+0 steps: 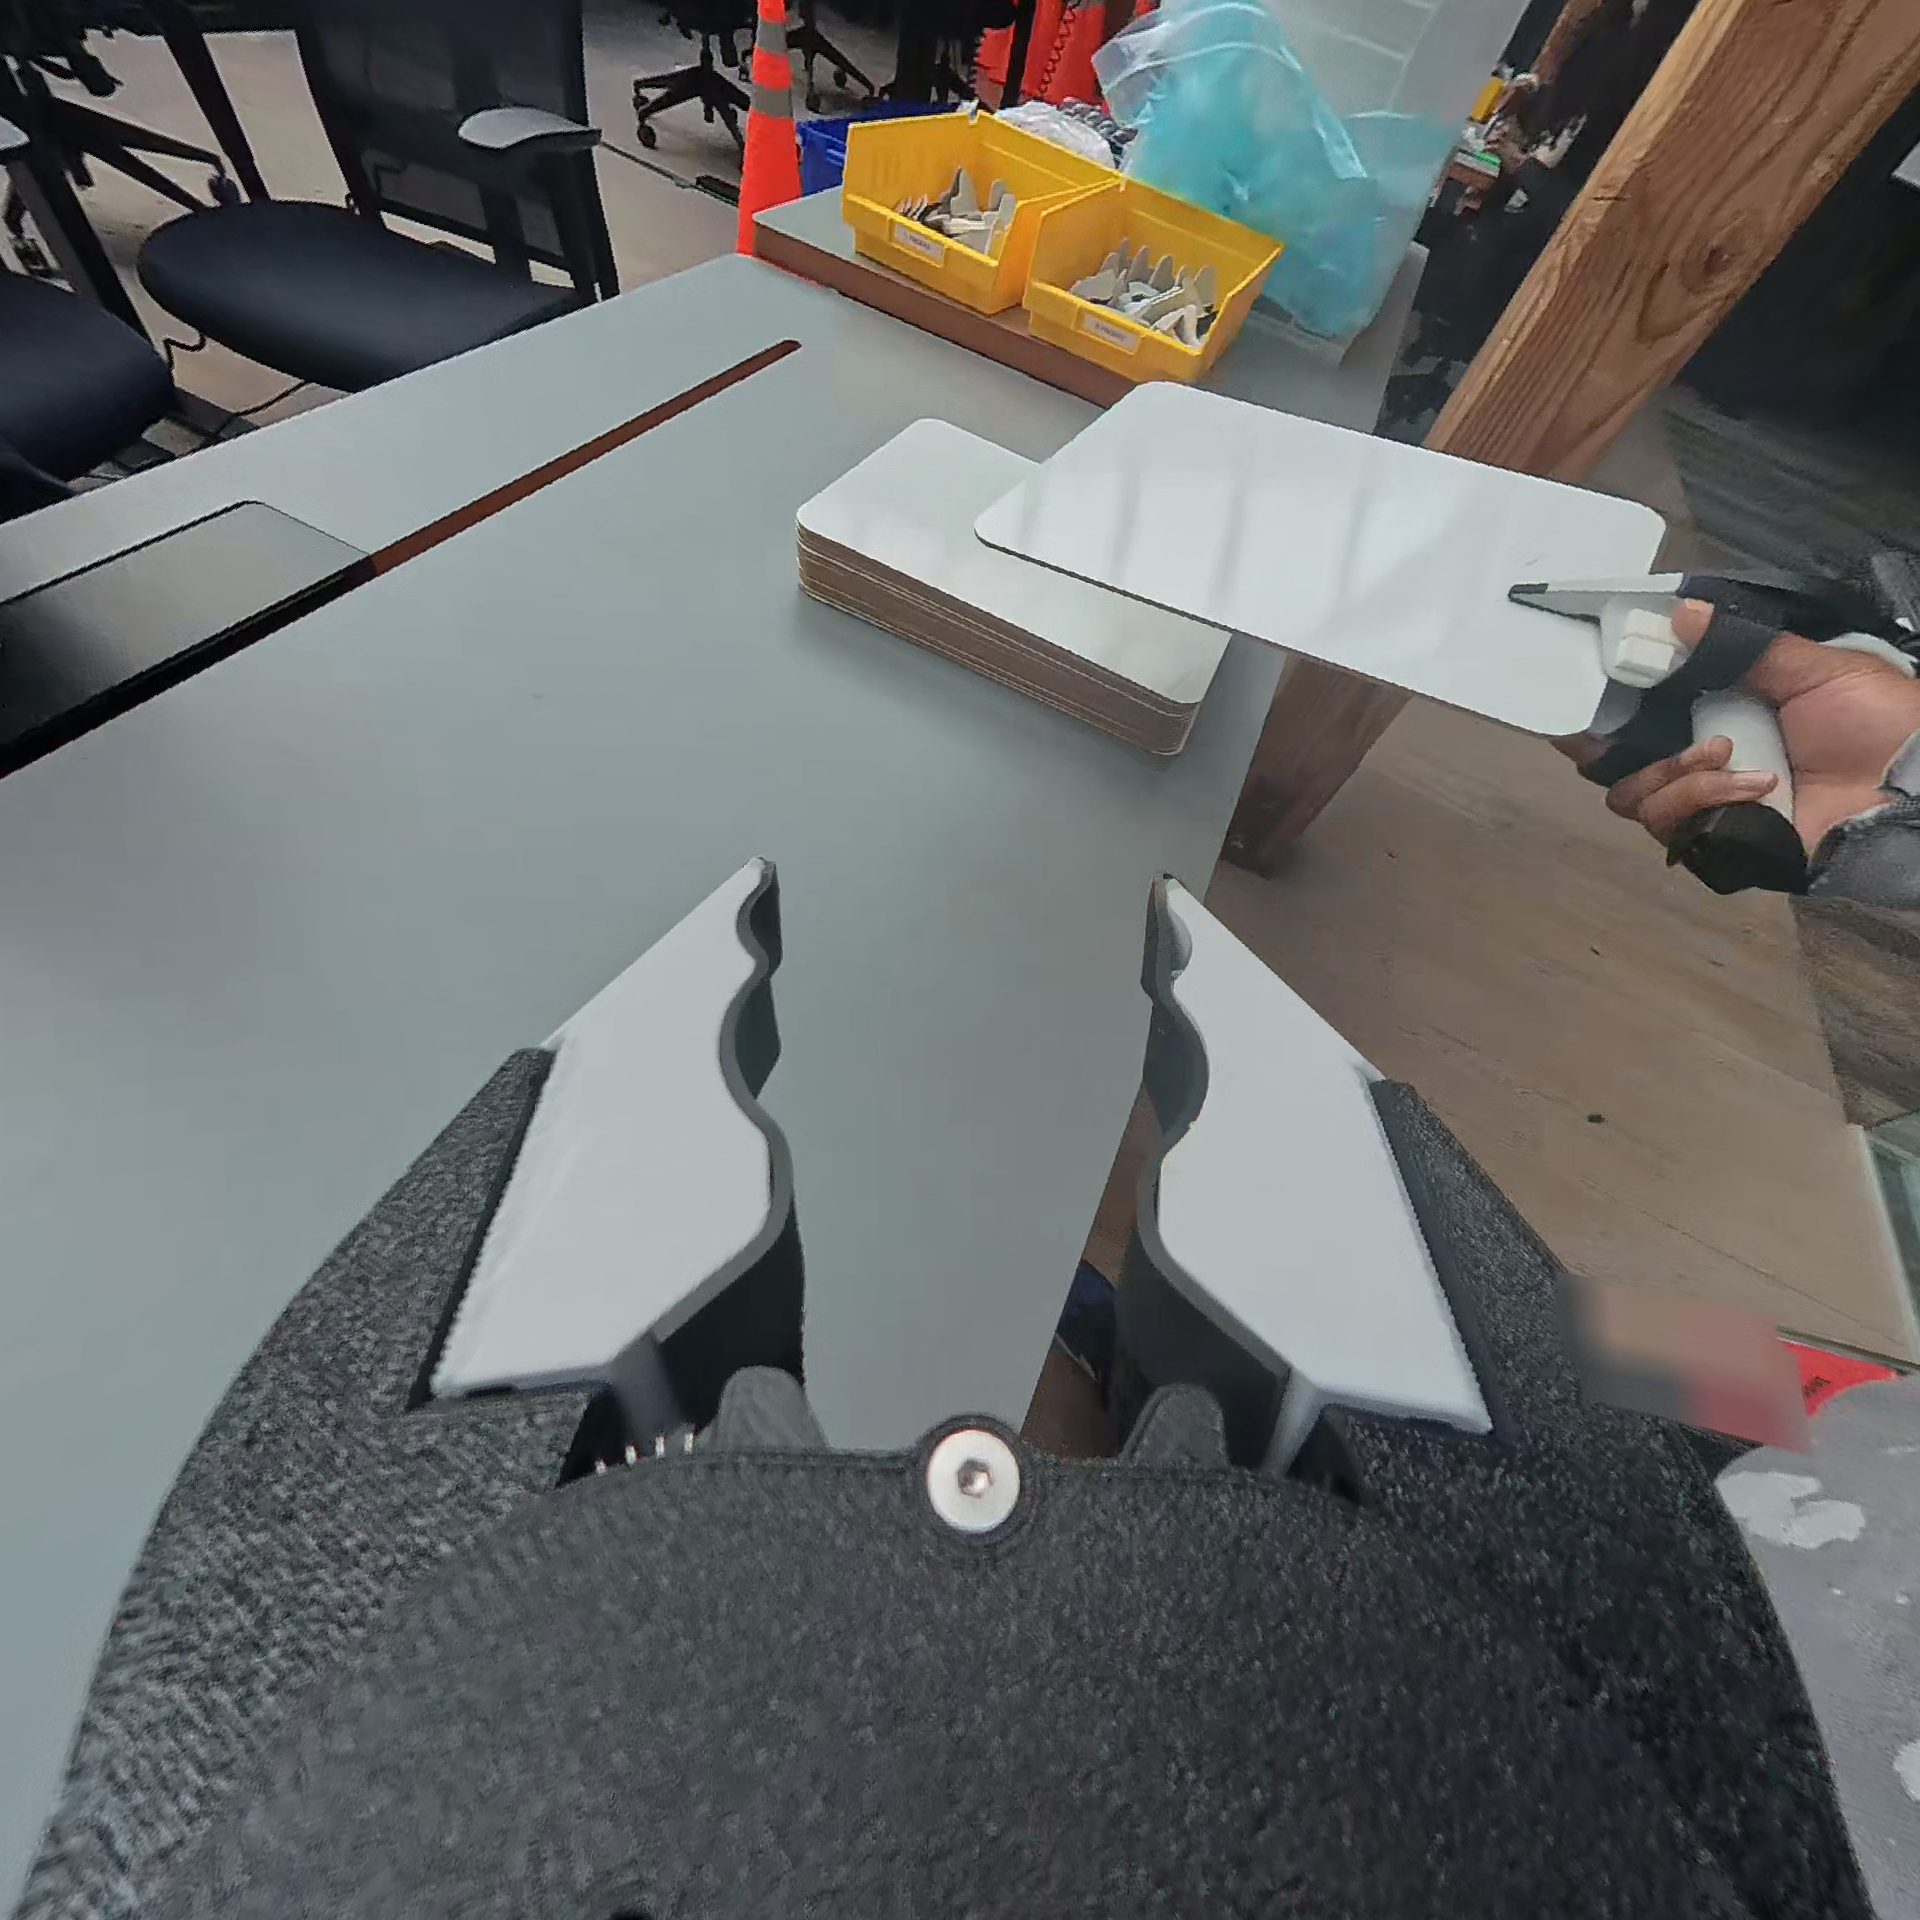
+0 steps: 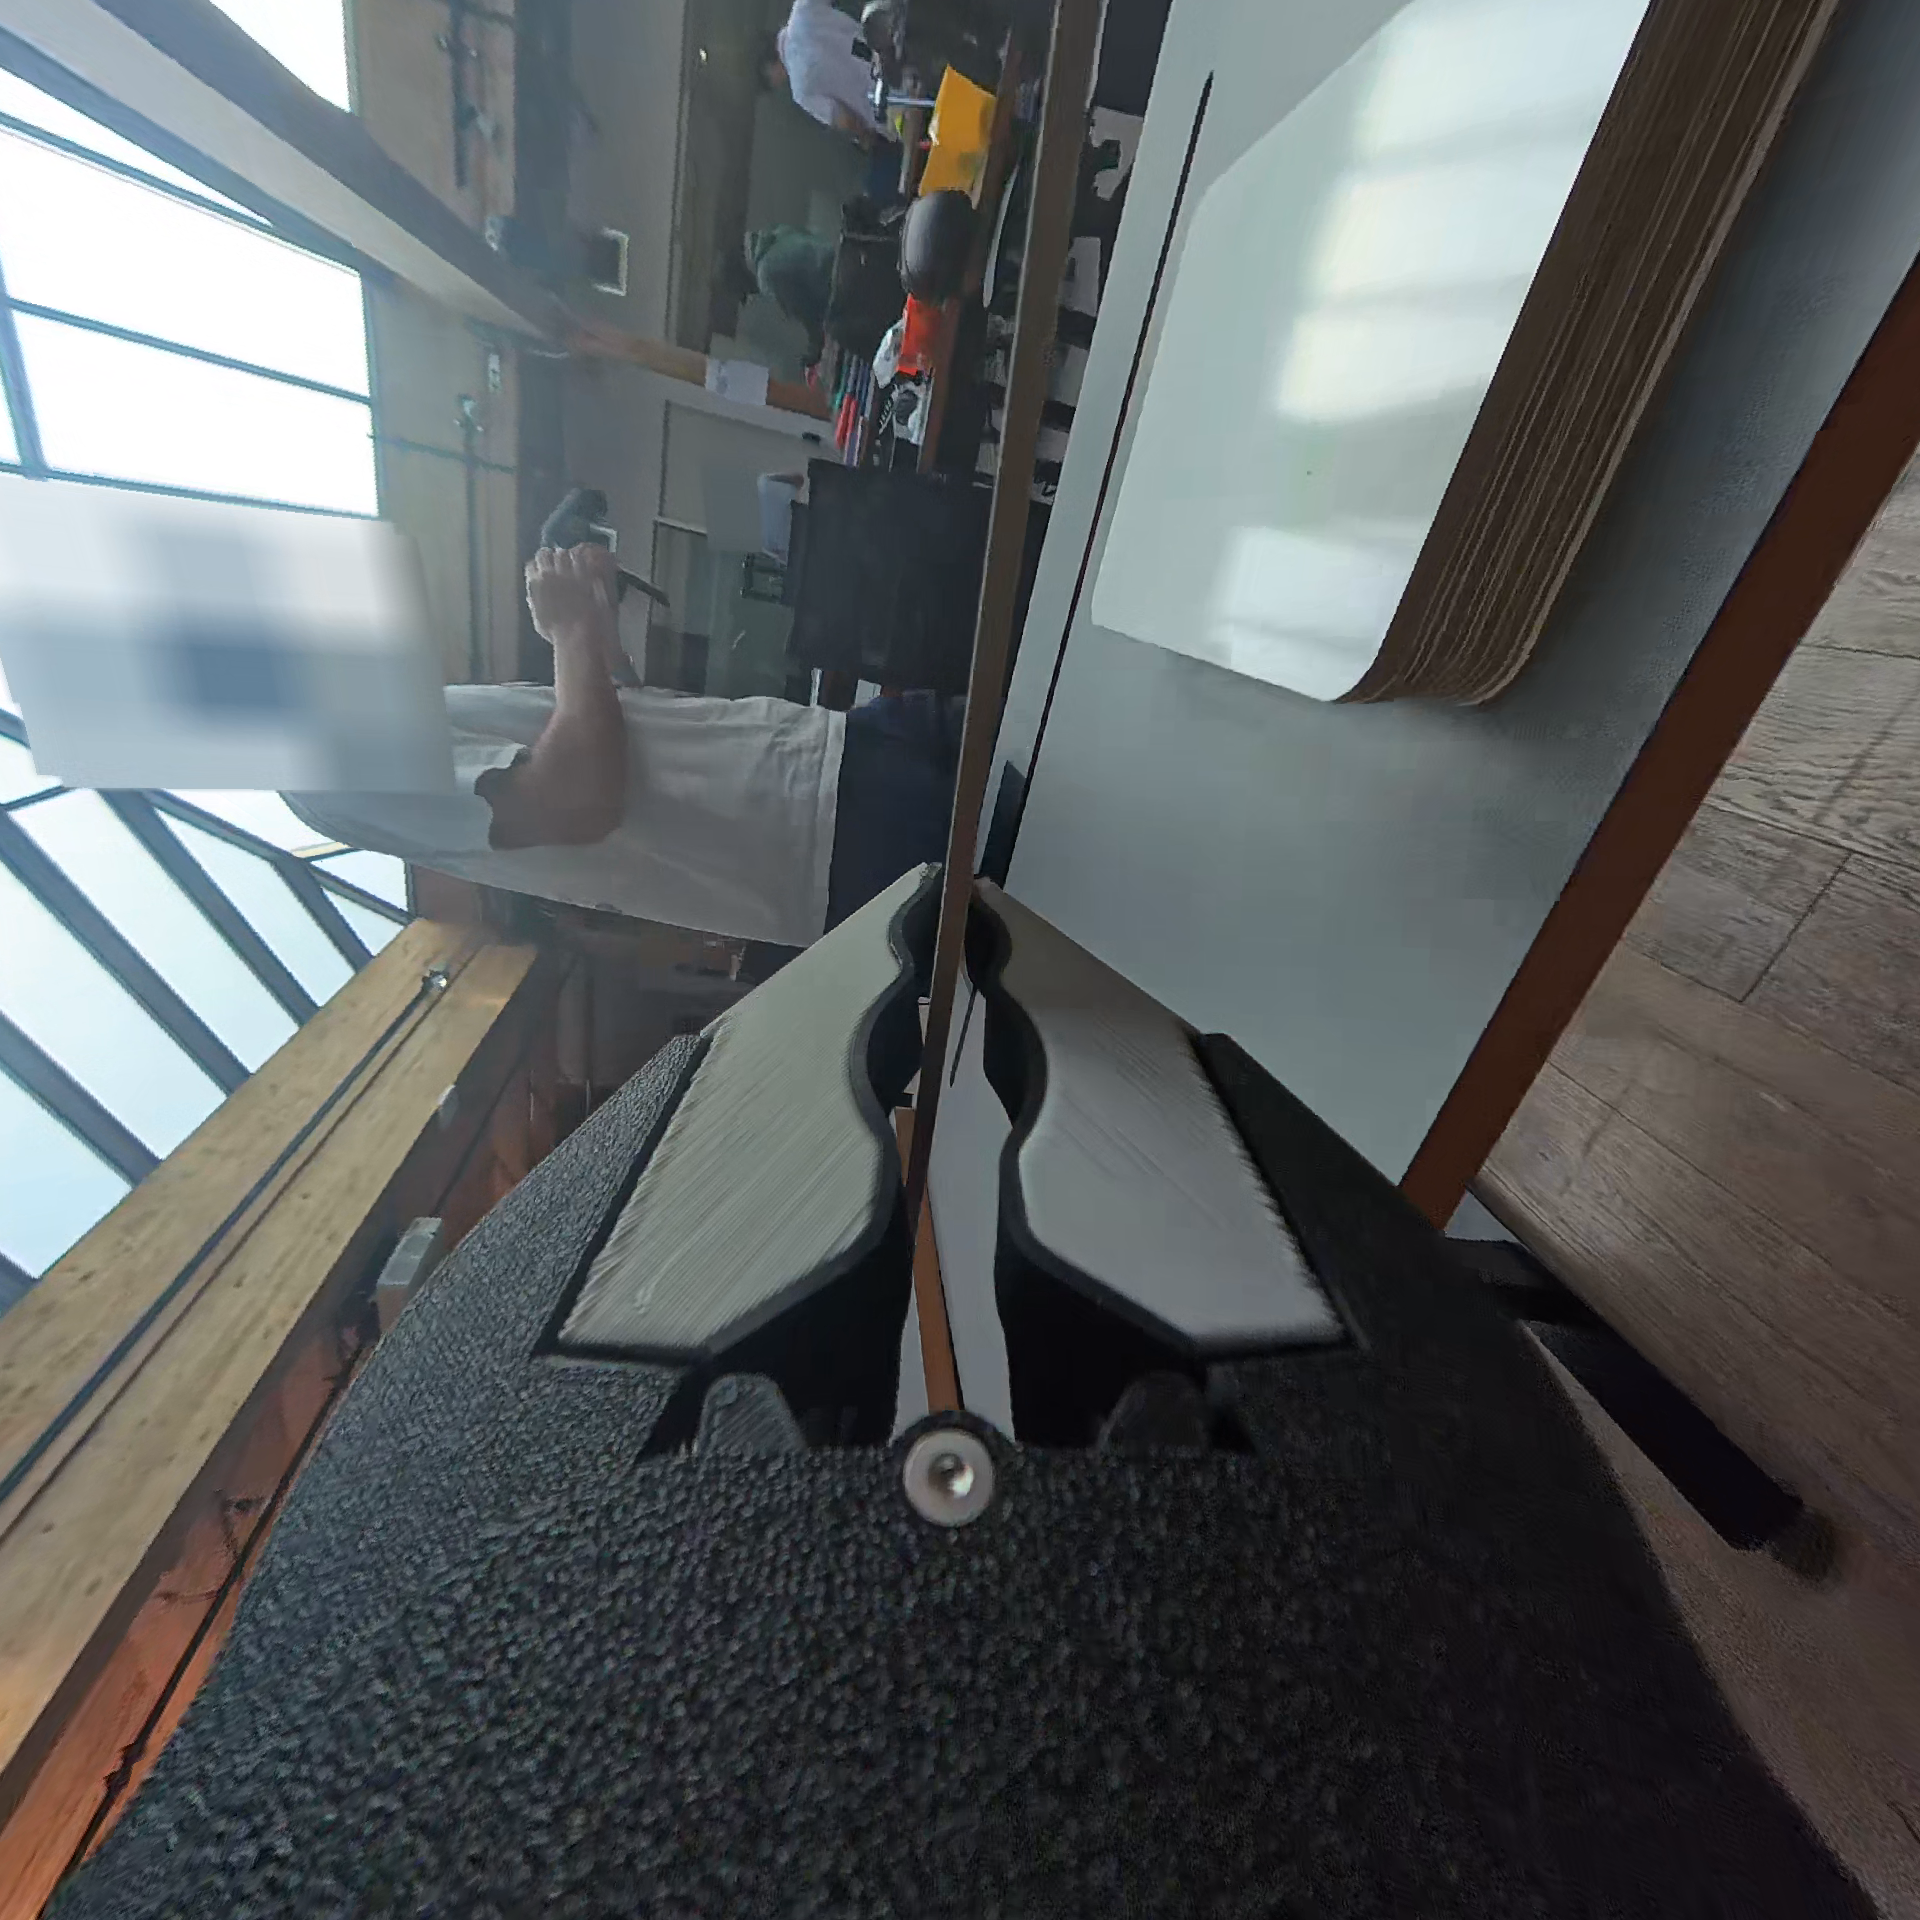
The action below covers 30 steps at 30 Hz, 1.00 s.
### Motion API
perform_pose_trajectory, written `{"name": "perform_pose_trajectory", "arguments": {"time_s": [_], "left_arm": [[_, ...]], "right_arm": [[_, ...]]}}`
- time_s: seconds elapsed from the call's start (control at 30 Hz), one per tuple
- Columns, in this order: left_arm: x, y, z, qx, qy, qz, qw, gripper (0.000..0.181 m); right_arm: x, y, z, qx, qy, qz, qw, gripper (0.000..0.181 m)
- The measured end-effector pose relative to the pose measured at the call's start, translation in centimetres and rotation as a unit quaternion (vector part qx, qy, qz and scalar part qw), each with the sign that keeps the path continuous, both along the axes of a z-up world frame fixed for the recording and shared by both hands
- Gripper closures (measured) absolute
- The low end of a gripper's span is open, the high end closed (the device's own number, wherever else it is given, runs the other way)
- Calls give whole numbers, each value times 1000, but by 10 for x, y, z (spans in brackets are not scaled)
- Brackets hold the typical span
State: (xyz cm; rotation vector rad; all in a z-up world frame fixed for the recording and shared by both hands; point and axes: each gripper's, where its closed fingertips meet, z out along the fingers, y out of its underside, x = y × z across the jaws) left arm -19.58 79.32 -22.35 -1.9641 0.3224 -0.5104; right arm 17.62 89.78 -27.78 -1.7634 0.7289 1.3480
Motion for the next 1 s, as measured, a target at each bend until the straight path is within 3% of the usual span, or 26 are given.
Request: {"name": "perform_pose_trajectory", "arguments": {"time_s": [0.23, 0.4, 0.53, 0.8, 1.0], "left_arm": [[12, 30, -12, -35, 25, 137, 990, 112], [44, 48, -1, -44, 20, 197, 979, 113], [63, 62, -2, -54, 29, 207, 976, 113], [70, 74, -1, -59, 39, 213, 974, 113], [59, 71, -1, -61, 44, 213, 974, 113]], "right_arm": [[12, 161, -50, -50, 20, 36, 998, 179], [2, 222, -77, -78, 20, 77, 994, 179], [-5, 238, -84, -83, 22, 91, 992, 179], [-1, 235, -94, -98, 3, 61, 993, 176], [-4, 232, -93, -114, -50, 57, 991, 150]]}}
